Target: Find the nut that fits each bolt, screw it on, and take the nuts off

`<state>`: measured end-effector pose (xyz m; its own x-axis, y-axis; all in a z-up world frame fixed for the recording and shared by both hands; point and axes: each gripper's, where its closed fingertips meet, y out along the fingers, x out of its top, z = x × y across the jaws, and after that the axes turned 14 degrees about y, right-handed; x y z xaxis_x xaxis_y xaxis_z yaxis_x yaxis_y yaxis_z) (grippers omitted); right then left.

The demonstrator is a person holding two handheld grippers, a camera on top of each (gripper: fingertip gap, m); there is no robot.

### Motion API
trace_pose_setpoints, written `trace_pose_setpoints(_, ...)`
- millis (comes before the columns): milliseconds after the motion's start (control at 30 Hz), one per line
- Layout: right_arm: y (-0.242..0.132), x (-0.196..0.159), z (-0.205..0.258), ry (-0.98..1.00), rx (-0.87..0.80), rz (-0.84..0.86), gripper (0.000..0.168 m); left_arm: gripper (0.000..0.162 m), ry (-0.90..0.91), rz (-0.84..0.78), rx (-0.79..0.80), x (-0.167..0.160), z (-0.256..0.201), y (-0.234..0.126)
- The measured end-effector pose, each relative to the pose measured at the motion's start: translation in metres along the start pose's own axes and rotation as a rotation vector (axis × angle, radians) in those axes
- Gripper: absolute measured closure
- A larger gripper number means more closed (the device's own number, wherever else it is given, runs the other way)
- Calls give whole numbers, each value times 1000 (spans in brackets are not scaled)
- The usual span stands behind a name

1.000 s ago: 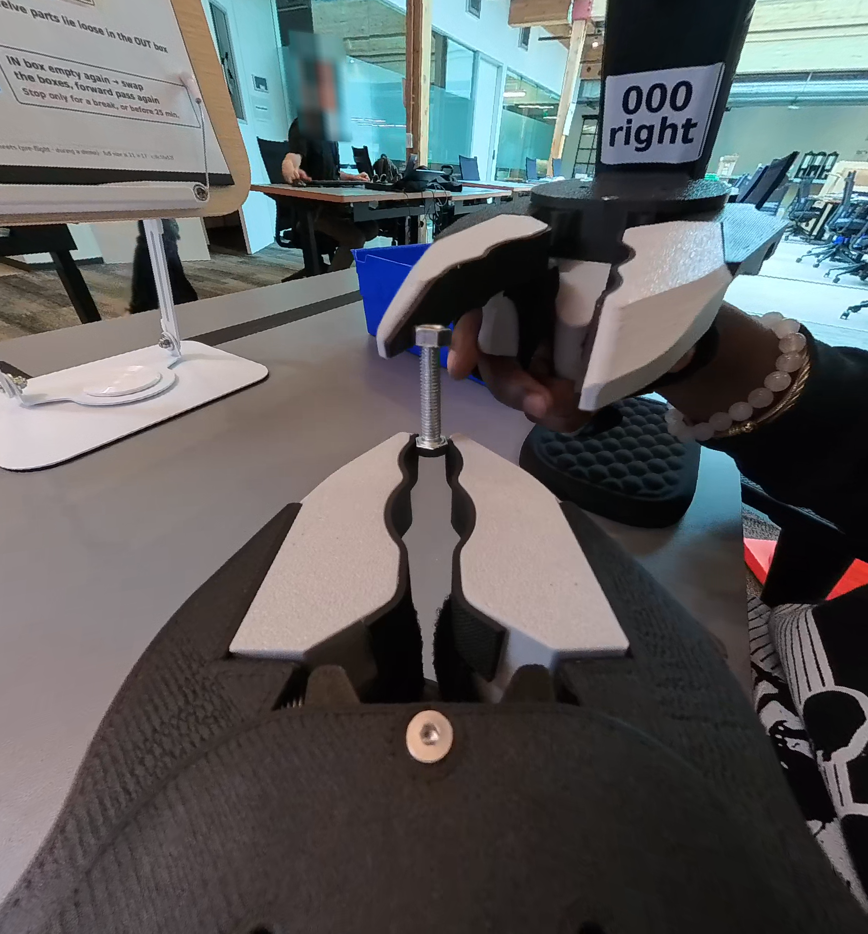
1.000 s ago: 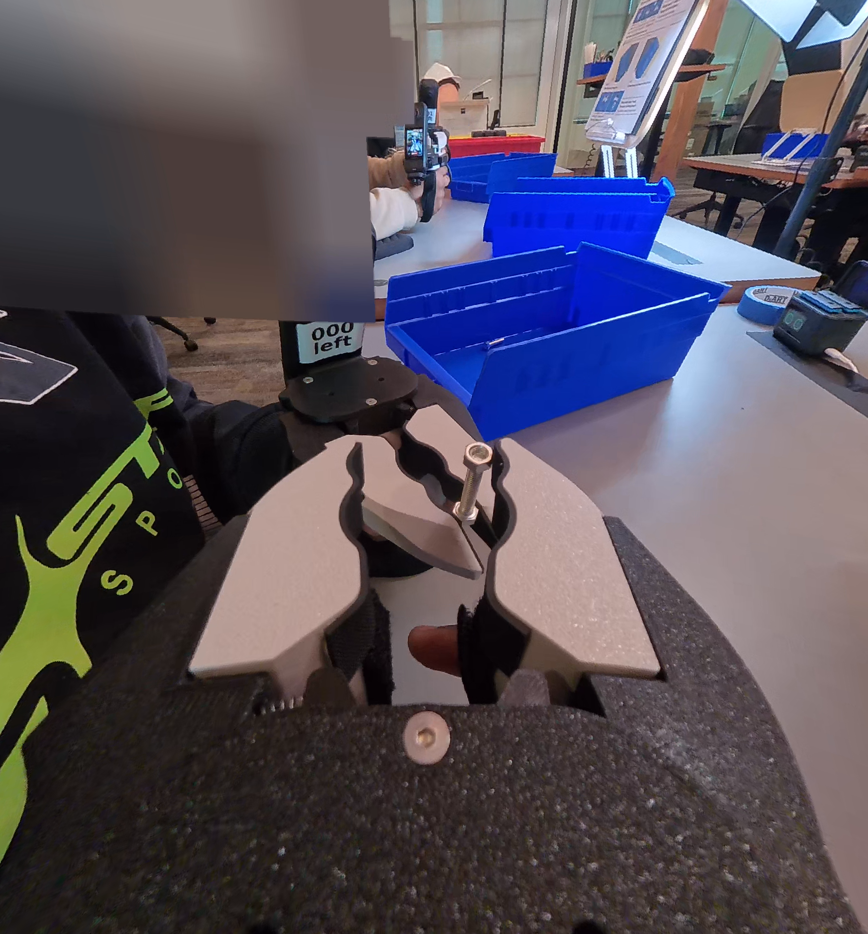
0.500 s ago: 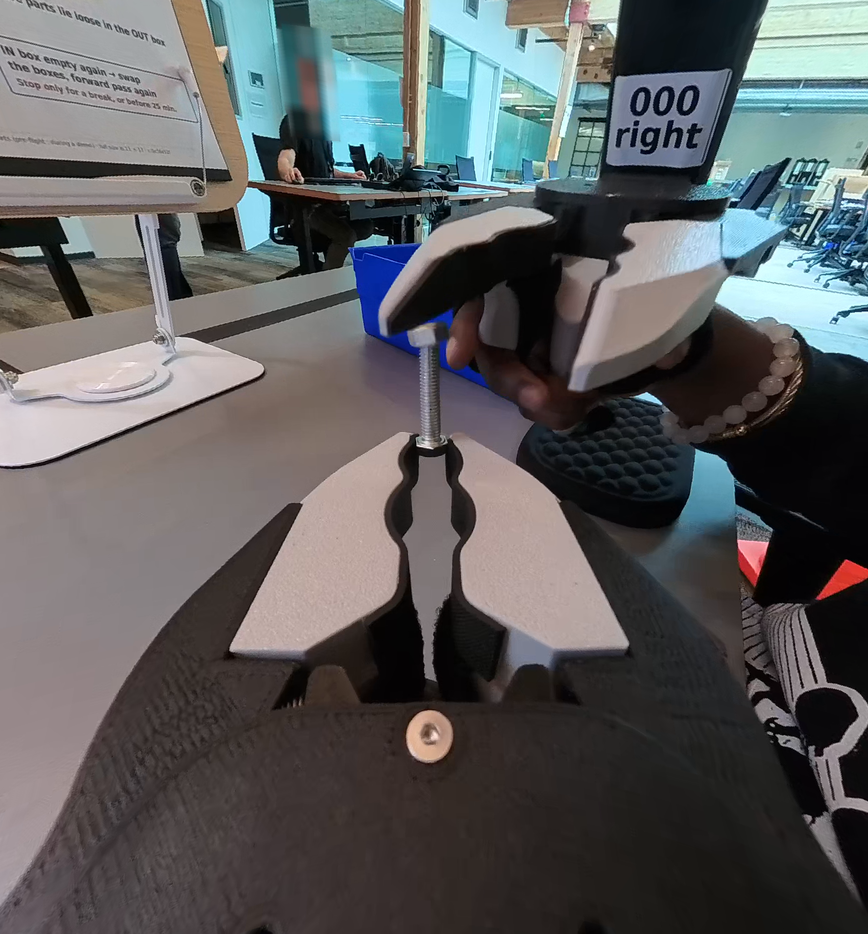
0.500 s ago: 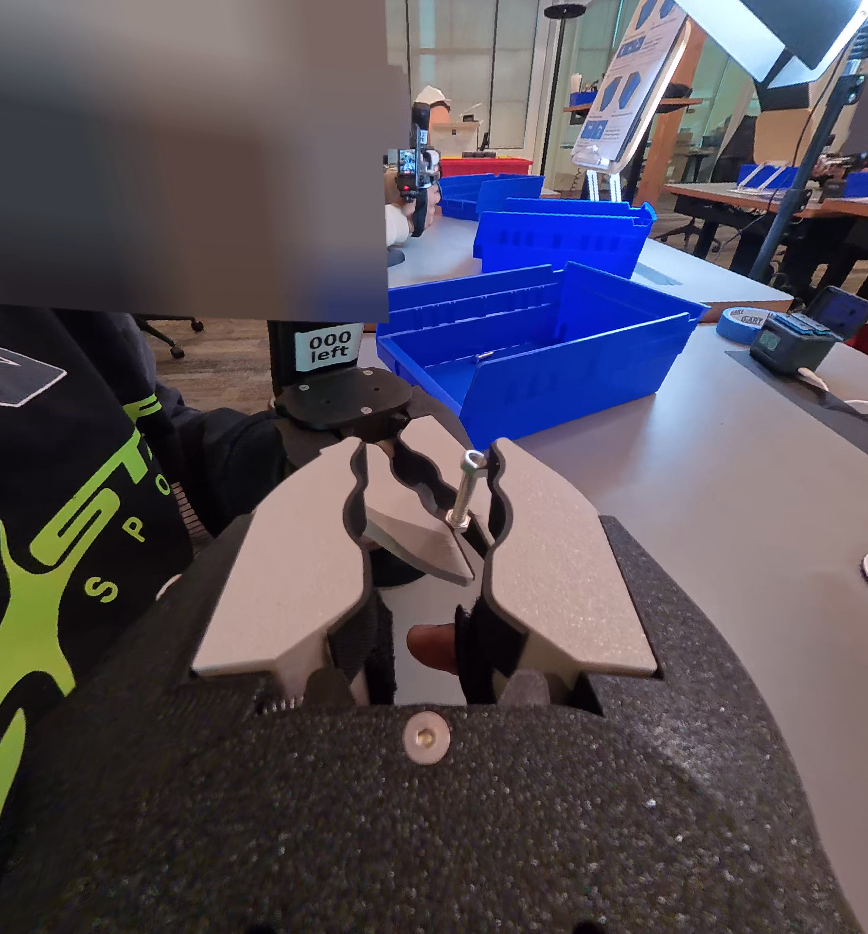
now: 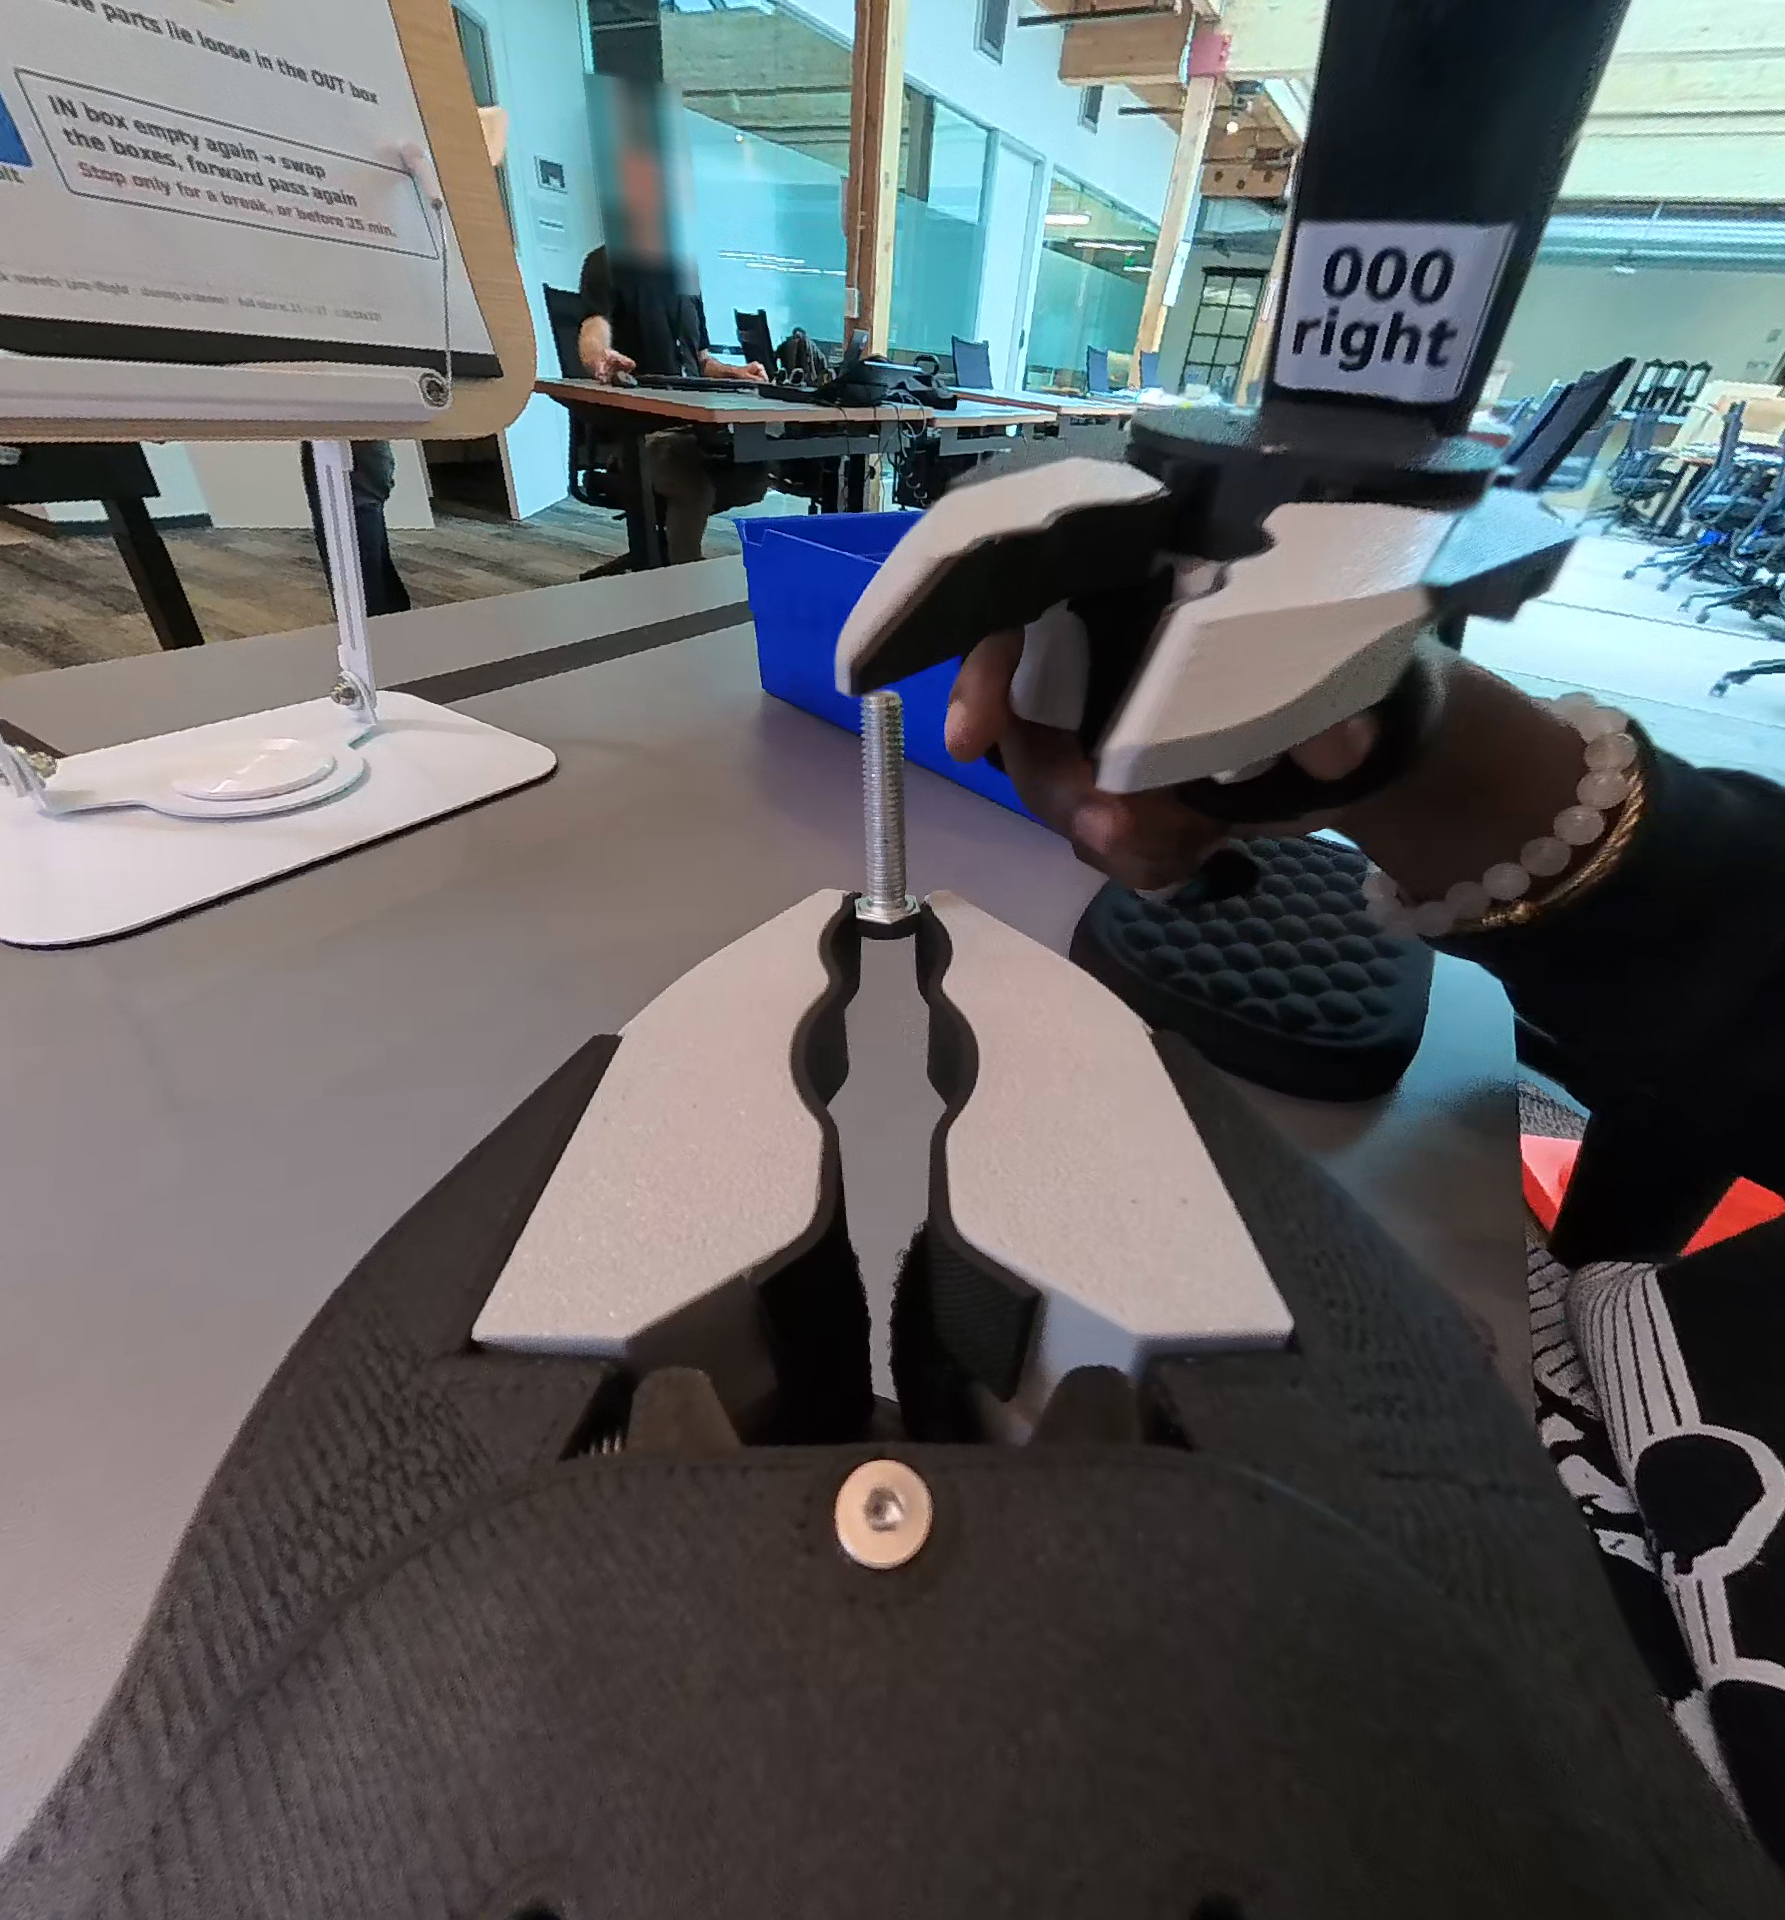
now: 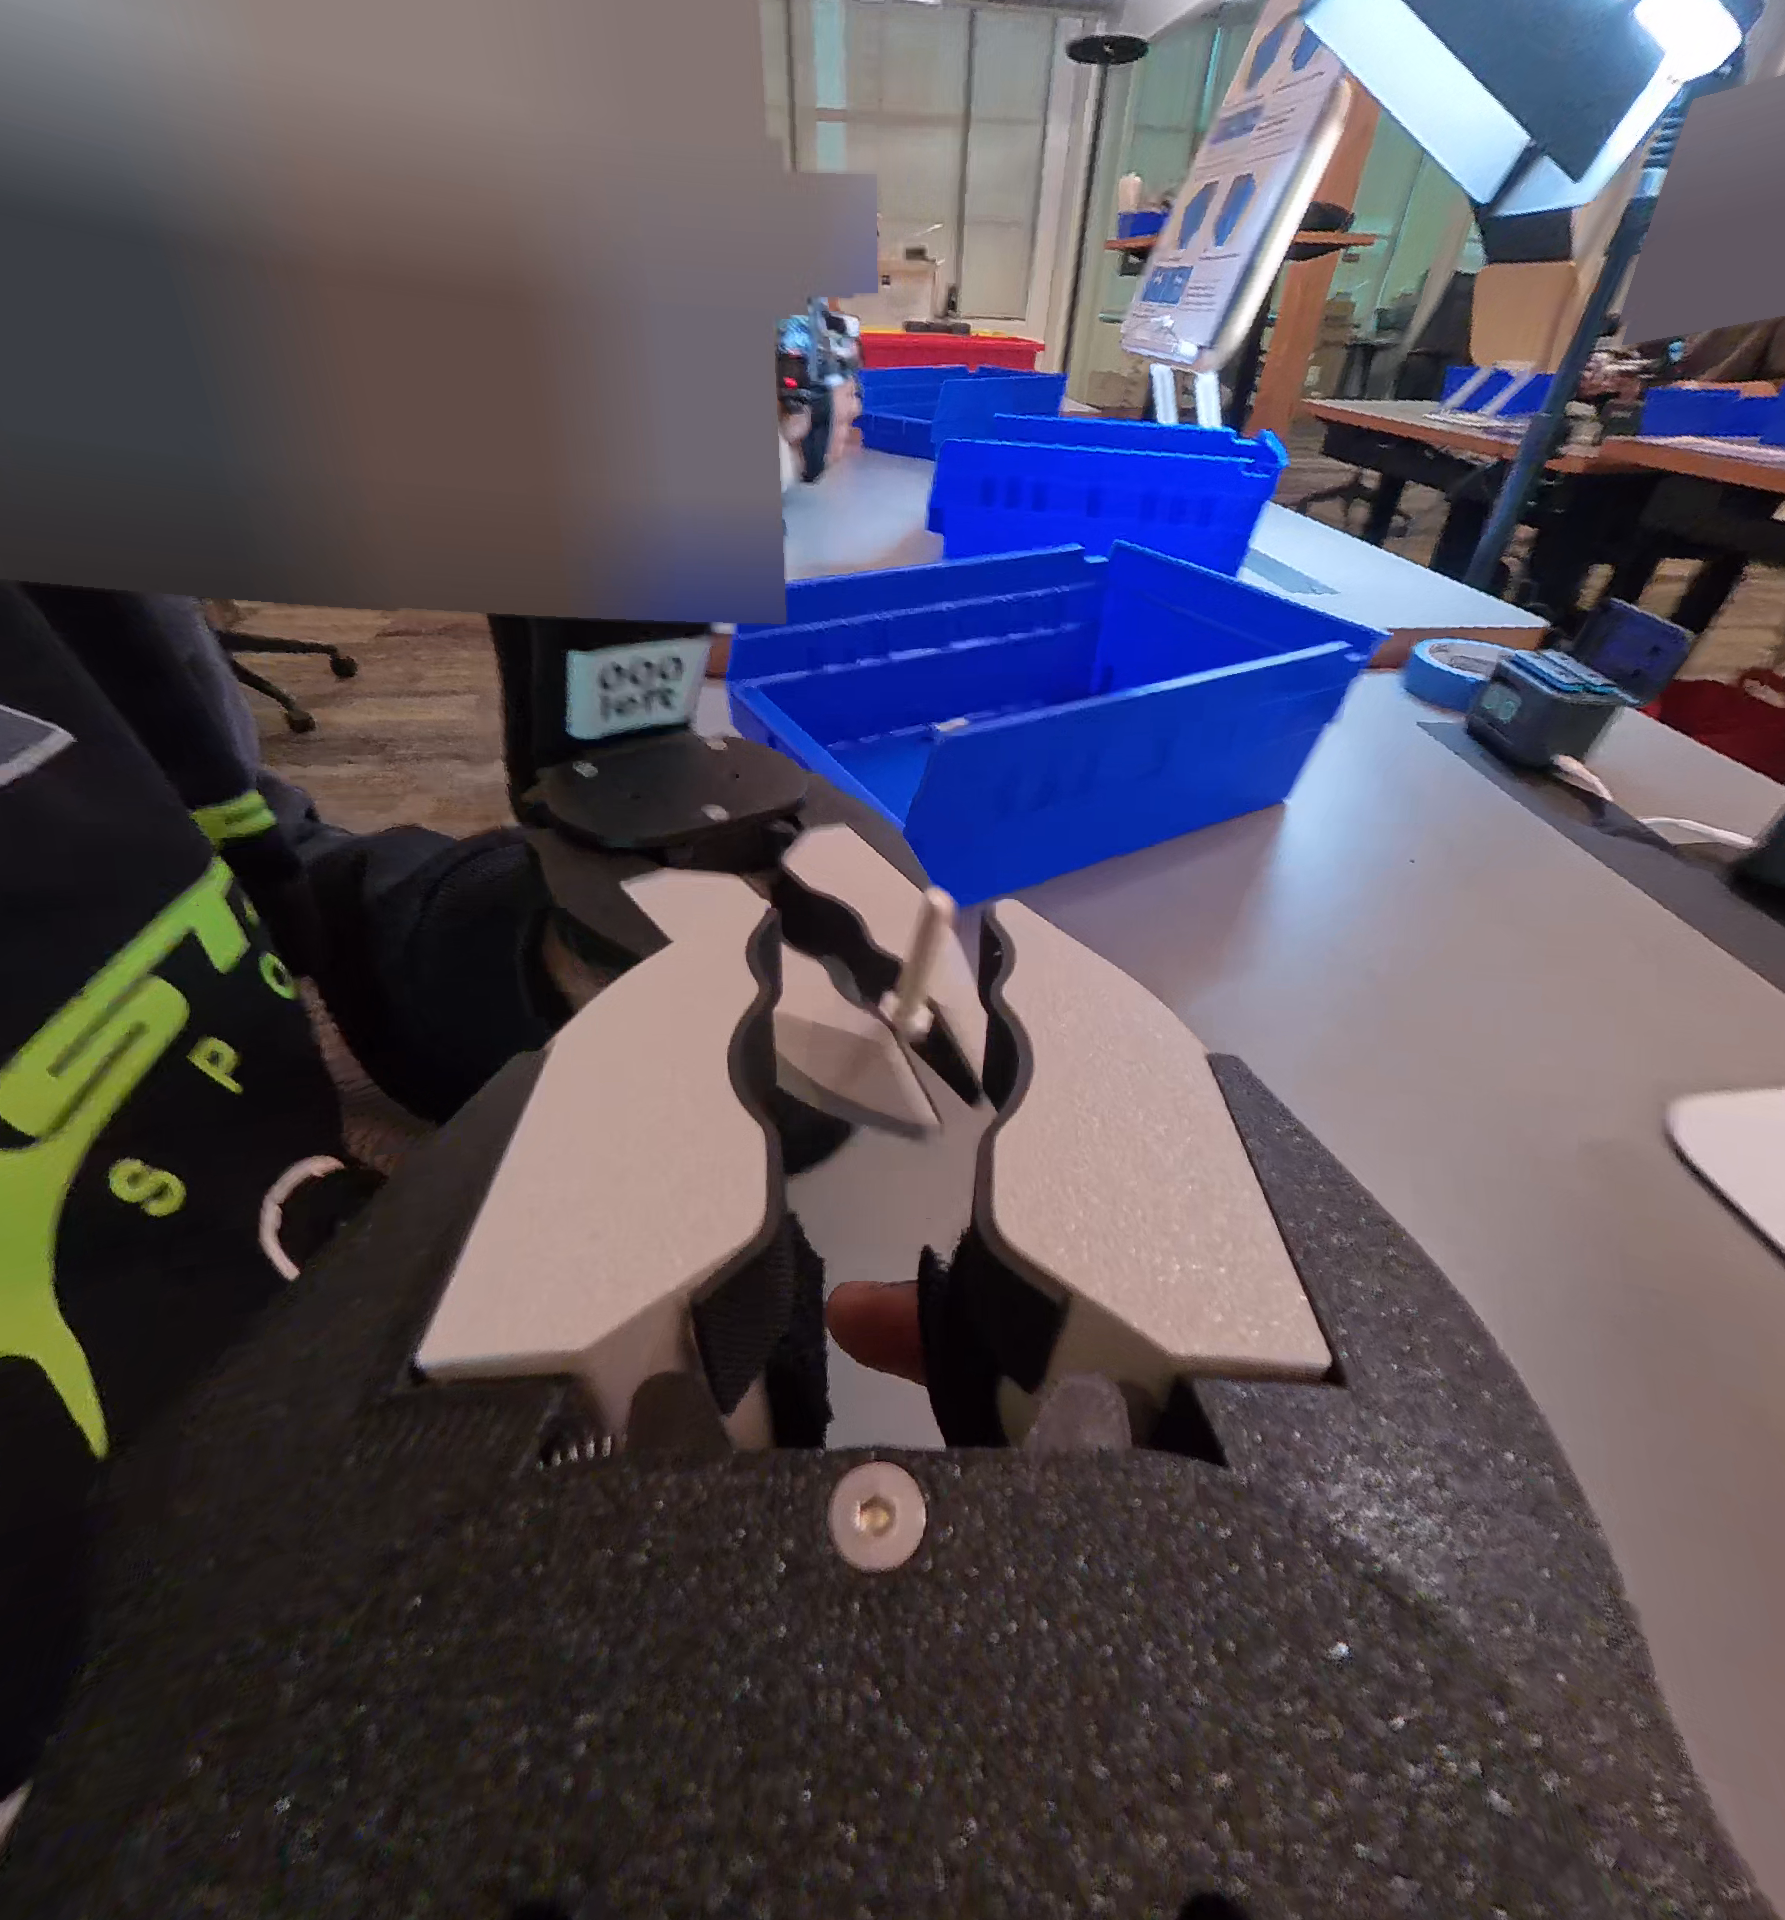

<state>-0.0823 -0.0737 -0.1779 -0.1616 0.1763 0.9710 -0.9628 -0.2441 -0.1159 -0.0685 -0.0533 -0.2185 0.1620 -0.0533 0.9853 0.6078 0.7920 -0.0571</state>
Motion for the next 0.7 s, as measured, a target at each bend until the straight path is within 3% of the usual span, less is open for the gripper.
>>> trace_pose_setpoints(300,-85,-14,-62,104,-346,-198,140,152,-15,-49,4,5,2,-5)
trace_pose_setpoints(400,-90,-41,-44,138,-282,-2,138,152,-13,-51,-3,5,1,-4)
trace_pose_setpoints(567,-92,-123,60,140,169,520,145,152,-21,-62,-2,6,2,-6)
trace_pose_setpoints(633,-99,-169,68,37,135,752,146,152,-24,-61,-5,6,2,-5)
trace_pose_setpoints(700,-98,-177,66,-112,82,756,155,152,-28,-55,-10,5,2,-5)
